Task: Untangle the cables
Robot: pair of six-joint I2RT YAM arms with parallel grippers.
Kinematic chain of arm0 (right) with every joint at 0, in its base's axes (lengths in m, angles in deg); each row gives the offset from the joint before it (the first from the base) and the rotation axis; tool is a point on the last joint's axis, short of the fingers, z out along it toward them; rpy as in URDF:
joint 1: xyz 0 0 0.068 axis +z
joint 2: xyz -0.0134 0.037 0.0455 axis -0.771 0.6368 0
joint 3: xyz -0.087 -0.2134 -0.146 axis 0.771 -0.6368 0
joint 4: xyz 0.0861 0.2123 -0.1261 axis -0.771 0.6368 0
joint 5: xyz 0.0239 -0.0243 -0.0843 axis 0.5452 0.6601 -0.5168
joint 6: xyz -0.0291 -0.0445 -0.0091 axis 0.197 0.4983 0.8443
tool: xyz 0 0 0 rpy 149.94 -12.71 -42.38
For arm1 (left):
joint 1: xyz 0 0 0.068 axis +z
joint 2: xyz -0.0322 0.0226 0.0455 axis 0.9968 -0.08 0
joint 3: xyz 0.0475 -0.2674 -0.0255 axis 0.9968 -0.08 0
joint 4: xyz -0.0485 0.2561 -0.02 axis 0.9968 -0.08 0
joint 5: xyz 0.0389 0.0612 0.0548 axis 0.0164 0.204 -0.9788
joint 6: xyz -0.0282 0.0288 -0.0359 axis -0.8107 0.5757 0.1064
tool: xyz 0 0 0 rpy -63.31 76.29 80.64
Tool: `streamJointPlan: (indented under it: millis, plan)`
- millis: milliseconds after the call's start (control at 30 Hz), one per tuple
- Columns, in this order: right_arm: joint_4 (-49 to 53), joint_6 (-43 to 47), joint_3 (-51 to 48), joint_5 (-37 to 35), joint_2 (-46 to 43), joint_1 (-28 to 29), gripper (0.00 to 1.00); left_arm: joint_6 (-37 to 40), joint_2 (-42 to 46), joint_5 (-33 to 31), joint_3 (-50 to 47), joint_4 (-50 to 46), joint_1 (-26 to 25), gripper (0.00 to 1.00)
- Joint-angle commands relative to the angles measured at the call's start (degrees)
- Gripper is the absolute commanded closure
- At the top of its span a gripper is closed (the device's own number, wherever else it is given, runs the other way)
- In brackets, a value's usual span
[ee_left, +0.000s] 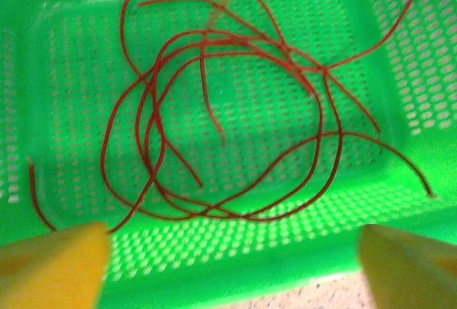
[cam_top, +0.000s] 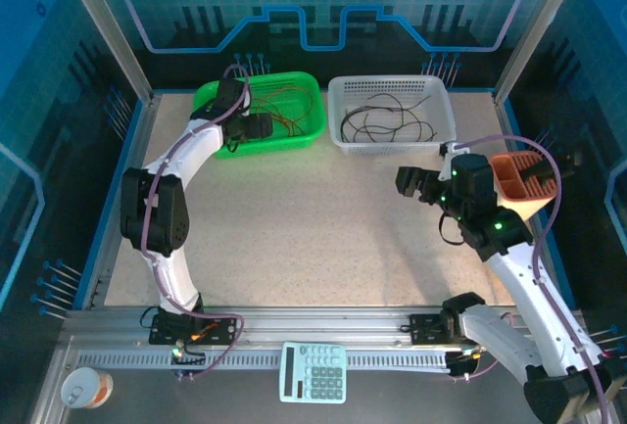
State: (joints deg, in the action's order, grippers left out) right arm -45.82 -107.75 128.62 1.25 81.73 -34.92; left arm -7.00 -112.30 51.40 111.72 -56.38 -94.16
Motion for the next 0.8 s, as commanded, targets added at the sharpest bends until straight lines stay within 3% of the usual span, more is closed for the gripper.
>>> streamJointPlan:
  millis: [0, 167, 267, 400, 533, 633, 700, 733, 767]
  plan:
    - [2.0, 2.1, -1.7, -6.2, 0.1, -2.2, 0.00, -0.3, 9.7, -1.7, -1.2, 1.4, 2.6, 0.01]
    - [-9.1, 5.2, -11.2, -18.3, -2.3, -2.6, 0.00, -1.4, 22.5, -0.9, -11.9, 5.5, 5.6, 0.01]
    - [-15.8, 11.7, -16.2, -25.9, -1.0, -2.8, 0.00, -0.9, 32.9, -2.1, -26.9, 17.6, 5.2, 0.01]
    - [-32.1, 15.9, -23.9, -29.7, 5.2, -4.1, 0.00, 1.0, 43.1, -6.5, -47.8, 35.5, 4.2, 0.01]
    - [-59.9, 21.2, -30.1, -27.9, 17.2, -3.9, 0.00, 3.9, 41.7, -15.0, -56.3, 41.7, 4.3, 0.01]
    - [-84.4, 26.0, -34.3, -22.7, 29.7, -4.7, 0.00, 6.9, 37.1, -15.3, -63.7, 57.9, 4.7, 0.01]
    - [-93.1, 28.0, -35.0, -12.9, 37.0, -6.4, 0.00, 7.7, 31.2, -14.3, -68.1, 70.9, 5.3, 0.01]
    - [-94.2, 28.4, -34.2, -11.0, 40.0, -6.4, 0.00, 7.2, 28.2, -13.4, -69.9, 76.4, 5.6, 0.01]
    - [-94.4, 29.4, -31.9, -14.3, 42.5, -5.6, 0.00, 7.2, 23.3, -11.6, -72.0, 86.1, 5.8, 0.01]
